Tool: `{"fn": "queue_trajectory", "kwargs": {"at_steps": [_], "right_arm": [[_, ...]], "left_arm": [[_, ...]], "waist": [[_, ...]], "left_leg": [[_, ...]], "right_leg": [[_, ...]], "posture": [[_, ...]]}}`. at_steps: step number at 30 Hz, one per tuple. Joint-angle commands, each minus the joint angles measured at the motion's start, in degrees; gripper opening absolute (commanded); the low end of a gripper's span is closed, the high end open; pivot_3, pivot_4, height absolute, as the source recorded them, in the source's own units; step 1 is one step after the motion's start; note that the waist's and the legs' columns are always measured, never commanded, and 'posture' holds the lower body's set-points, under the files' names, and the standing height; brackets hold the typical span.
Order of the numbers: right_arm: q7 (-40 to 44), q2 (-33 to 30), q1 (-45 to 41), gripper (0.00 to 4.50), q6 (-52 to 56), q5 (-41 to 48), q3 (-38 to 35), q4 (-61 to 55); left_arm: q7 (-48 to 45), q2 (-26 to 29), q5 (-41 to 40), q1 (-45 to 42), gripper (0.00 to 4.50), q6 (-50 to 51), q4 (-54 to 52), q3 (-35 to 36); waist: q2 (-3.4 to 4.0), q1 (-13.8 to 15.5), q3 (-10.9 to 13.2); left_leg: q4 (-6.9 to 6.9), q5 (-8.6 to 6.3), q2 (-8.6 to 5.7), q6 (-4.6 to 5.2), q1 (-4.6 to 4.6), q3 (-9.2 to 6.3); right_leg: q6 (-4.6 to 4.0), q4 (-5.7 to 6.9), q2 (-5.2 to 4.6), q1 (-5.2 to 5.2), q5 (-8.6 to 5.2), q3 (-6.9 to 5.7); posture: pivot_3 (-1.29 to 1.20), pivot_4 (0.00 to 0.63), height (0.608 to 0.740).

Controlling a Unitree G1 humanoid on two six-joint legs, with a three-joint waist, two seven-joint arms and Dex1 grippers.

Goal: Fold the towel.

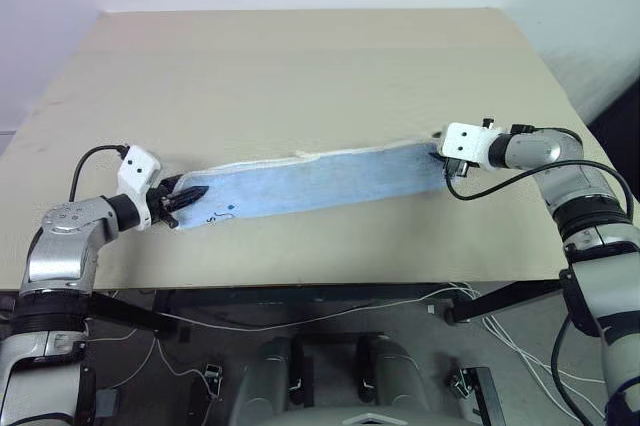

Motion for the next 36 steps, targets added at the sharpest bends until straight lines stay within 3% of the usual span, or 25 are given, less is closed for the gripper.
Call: {"fn": "queue_trajectory", "kwargs": {"at_steps": [1,6,10,15,19,27,36], "right_arm": [[-3.2,-1.6,-1.9,2.97,-1.1,0.2,-2.4,-0.9],[-8.5,-4.0,1.9,4.44,0.1,1.8,-6.0,-7.3],[-6.8,-3.0,12.1,4.44,10.1,11.0,-13.3,-23.7],[-6.5,3.2,29.6,4.44,42.0,32.0,-23.3,-55.1],[-13.8,10.0,35.7,4.44,64.4,47.2,-31.1,-67.0],[-32.5,23.1,38.3,4.44,89.7,69.9,-46.5,-71.0],[-49.0,31.7,33.4,4.44,93.2,79.2,-54.5,-62.1]], "left_arm": [[1.5,0.3,-1.3,0.1,2.97,0.0,-1.0,3.3],[10.2,0.3,3.2,-0.9,4.45,-5.0,3.1,5.7],[16.3,-0.8,1.4,-3.7,4.45,-5.8,6.8,10.0],[16.1,-1.7,1.2,-3.4,4.45,-8.8,5.6,10.6],[13.6,-2.9,-1.0,-3.7,4.45,-10.2,3.3,10.6],[0.9,-5.8,-7.7,-1.1,4.45,-7.3,-9.9,5.1],[-2.6,-9.3,-9.5,3.2,4.45,-2.9,-19.0,-0.9]], "waist": [[0.00,0.0,0.0],[0.00,0.2,0.0],[-0.06,0.4,0.0],[-0.06,0.5,0.0],[-0.08,0.6,-0.1],[-0.05,0.5,-0.1],[-0.04,0.3,-0.1]], "left_leg": [[0.00,0.00,0.00,0.00,0.00,0.00],[0.00,0.00,0.00,0.00,0.00,-0.01],[0.01,0.00,0.00,0.00,0.01,-0.08],[0.03,-0.01,0.00,0.00,0.05,-0.15],[0.06,-0.02,-0.01,0.02,0.04,-0.21],[0.03,-0.12,-0.01,0.08,0.01,-0.30],[-0.06,-0.20,0.00,0.30,0.02,-0.24]], "right_leg": [[0.00,0.00,0.00,0.00,0.00,0.00],[0.00,0.00,-0.03,0.00,0.00,0.00],[0.00,0.00,-0.03,0.05,0.00,-0.02],[0.02,0.01,-0.05,0.16,0.01,-0.06],[0.00,0.03,-0.09,0.15,0.03,-0.06],[-0.08,-0.03,-0.23,0.11,0.05,-0.04],[-0.09,-0.03,-0.04,0.08,0.05,-0.04]], "posture": [[0.00,0.150,0.740],[0.00,0.150,0.740],[0.00,0.150,0.740],[0.00,0.150,0.740],[0.00,0.150,0.740],[0.00,0.150,0.740],[0.00,0.150,0.740]]}}
